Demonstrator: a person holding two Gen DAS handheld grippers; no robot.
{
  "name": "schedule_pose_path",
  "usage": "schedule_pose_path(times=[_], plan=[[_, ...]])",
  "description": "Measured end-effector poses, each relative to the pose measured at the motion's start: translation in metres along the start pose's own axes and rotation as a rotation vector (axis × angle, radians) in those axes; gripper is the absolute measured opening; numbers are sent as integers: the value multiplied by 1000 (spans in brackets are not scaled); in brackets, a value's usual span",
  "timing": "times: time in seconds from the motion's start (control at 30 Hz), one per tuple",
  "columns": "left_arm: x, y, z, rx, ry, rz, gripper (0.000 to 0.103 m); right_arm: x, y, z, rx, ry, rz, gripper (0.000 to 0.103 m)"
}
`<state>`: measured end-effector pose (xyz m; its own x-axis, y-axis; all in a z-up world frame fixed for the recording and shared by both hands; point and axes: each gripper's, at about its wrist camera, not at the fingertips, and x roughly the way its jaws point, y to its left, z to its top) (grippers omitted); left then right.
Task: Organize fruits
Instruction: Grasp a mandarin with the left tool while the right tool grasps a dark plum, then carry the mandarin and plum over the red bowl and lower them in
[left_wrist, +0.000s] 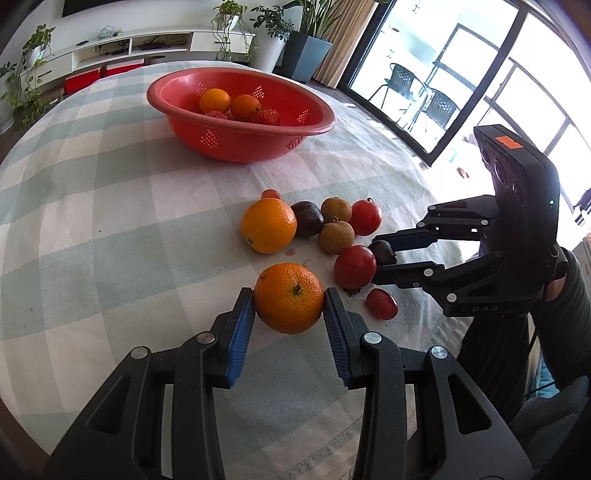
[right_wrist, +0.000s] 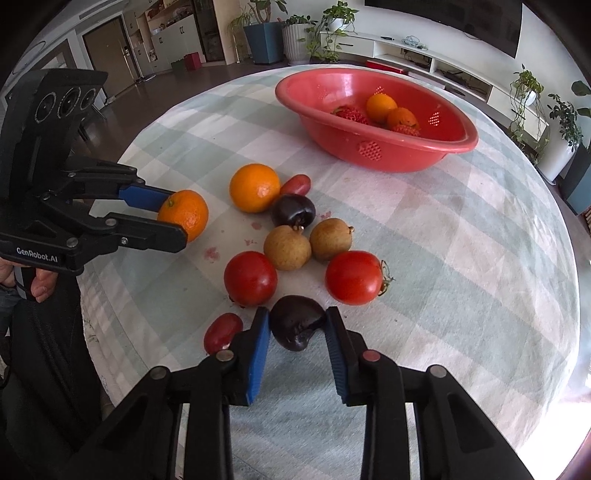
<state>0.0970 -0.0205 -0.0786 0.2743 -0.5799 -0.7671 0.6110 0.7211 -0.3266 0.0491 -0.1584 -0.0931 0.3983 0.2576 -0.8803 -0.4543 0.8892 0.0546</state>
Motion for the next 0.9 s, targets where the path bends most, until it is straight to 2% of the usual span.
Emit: schedule_pose_path(times=[0.27, 0.43, 0.67, 0.9], plan=[[-11, -2, 13, 12, -24, 3, 36, -29, -1, -6, 56, -78, 60, 33], [-24, 2, 39, 25, -62, 22, 36, -53, -18, 6, 108, -154, 72, 33], [-24, 15, 99, 53, -88, 79, 36, -75, -41, 54, 106, -233, -12, 33], [3, 24, 153, 125, -42, 163, 36, -41, -46, 107, 51, -188, -42, 33]])
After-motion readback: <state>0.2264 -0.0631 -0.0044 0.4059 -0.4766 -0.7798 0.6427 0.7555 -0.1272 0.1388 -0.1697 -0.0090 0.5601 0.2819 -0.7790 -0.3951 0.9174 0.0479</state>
